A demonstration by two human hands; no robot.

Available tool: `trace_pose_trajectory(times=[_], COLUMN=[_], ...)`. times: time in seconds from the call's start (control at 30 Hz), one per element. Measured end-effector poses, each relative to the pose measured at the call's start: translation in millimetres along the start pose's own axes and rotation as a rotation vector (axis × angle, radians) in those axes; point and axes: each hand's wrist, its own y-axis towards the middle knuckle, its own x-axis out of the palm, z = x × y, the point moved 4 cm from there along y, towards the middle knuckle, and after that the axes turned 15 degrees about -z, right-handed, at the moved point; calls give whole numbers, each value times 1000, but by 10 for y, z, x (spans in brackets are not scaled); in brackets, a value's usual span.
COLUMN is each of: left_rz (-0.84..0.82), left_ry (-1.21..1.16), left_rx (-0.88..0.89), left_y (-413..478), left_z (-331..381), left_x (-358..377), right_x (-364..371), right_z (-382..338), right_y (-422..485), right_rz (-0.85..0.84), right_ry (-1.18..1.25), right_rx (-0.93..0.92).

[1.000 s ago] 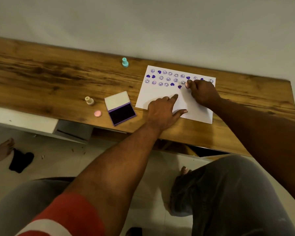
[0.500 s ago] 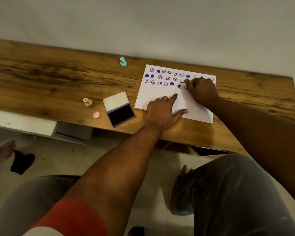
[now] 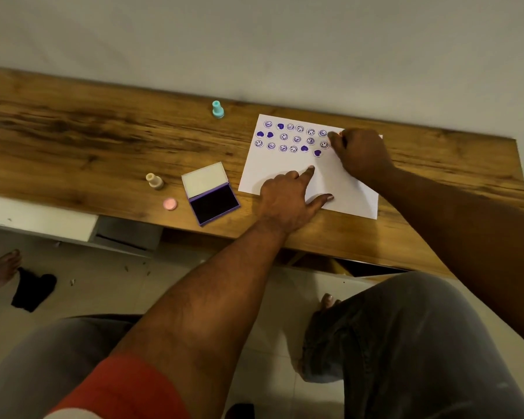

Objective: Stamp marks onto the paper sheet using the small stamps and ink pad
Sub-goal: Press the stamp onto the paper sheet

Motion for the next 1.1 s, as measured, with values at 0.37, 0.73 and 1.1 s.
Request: trace_pose_trajectory(times=[0.37, 0.73, 1.1], left_rz=[-39, -46, 149], left_ry=[-8, -49, -180], left_rx=[-12, -5, 69], left_y=[55, 56, -270], left_z=[-31, -18, -171], left_x=[66, 61, -251], right_x=[338, 238, -98], right_z=[-74, -143, 113], right_y=[-113, -116, -341], right_rz=[-89, -148, 316], right_ry=[-205, -344, 631], right_rx=[131, 151, 156])
